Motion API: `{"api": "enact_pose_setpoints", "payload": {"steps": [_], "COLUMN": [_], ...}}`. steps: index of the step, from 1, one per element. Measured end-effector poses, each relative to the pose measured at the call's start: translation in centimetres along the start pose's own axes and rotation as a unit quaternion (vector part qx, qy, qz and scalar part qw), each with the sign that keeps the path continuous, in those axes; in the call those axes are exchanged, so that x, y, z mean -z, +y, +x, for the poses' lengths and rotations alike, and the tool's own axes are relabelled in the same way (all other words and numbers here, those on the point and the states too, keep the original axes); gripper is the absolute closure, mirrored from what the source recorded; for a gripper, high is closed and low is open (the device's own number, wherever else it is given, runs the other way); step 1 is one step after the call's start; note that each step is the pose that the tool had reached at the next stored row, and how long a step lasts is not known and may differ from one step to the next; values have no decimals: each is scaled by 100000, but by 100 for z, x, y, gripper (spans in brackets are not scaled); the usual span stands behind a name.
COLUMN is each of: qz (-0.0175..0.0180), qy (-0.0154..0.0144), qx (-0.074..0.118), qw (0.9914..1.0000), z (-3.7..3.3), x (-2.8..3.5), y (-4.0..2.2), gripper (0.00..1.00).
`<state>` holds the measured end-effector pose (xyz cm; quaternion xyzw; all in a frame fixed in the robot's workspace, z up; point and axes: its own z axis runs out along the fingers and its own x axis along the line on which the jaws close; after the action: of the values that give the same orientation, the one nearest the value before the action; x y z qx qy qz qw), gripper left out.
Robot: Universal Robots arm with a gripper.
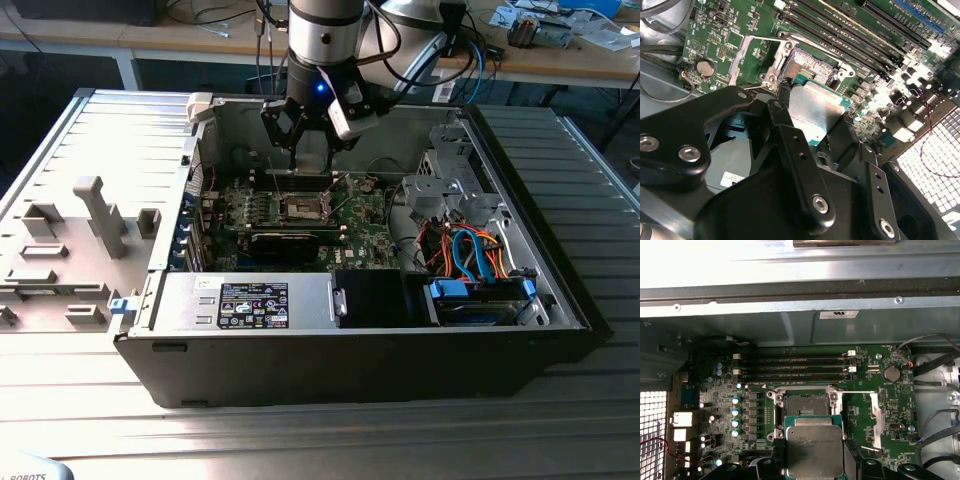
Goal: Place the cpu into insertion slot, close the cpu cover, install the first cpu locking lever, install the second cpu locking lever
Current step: 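Place the cpu into insertion slot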
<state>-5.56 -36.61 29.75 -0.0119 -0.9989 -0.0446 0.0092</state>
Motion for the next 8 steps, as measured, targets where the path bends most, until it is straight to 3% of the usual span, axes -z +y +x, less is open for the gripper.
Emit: {"api": "enact_pose_setpoints", "payload": {"steps": [8], "qz": [-10], "qy": [-17], "qx": [-127], "qw": [100000], "z": [0], "x": [-2], "y": [0], "gripper": [45]}}
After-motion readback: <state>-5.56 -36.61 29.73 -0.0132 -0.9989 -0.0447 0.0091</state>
